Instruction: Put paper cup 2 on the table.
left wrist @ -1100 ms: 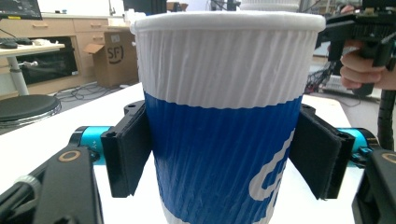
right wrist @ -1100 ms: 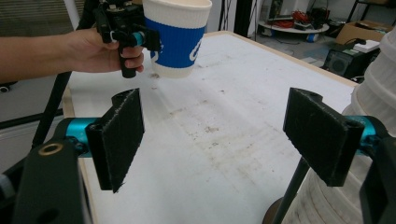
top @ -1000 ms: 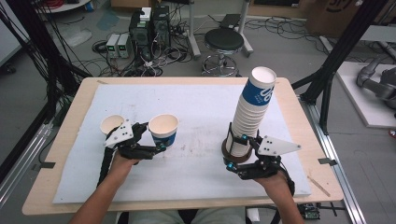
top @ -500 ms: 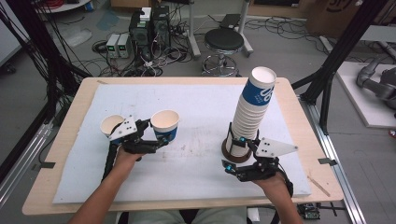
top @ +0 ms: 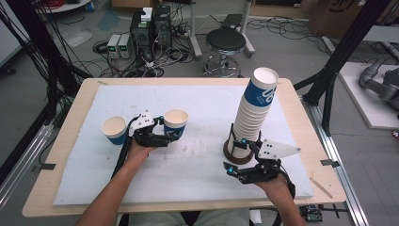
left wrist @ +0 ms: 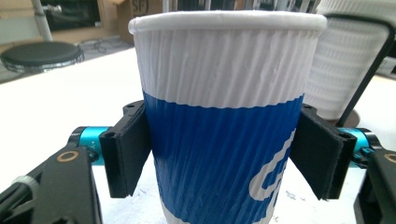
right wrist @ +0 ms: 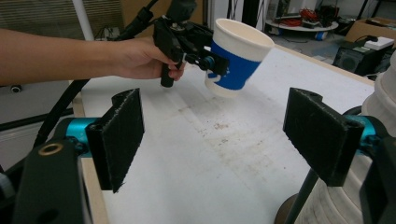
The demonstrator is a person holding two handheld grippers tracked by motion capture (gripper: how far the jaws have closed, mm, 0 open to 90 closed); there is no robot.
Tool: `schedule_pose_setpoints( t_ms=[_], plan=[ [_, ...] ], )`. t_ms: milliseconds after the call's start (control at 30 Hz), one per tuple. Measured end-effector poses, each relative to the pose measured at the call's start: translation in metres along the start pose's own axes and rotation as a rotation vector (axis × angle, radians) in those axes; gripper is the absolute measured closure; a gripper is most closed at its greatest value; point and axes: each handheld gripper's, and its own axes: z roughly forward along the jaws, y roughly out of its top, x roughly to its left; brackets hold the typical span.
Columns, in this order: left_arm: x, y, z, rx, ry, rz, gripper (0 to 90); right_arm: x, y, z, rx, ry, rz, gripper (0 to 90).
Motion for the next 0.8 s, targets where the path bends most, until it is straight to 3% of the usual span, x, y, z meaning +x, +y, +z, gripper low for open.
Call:
schedule_pose_setpoints(
  t_ms=[267,533,733,800],
  plan=[
    [0.002,-0.008,0.011,0.134,0.054,0.013,25.9,0.0,0.0,-0.001,-0.004,0.001,-0.001,21.0],
    [-0.005,-0.005,0.005,0.196,0.073,0.037,25.2,0.001,0.0,-0.001,0.0,0.003,0.003,21.0],
    [-0.009,-0.006,-0.004,0.231,0.09,0.079,25.2,0.001,-0.001,-0.001,0.004,0.0,0.003,21.0],
    [-0.01,-0.008,-0.006,0.232,0.091,0.071,25.1,0.001,-0.001,-0.001,0.003,0.0,0.004,21.0]
  ],
)
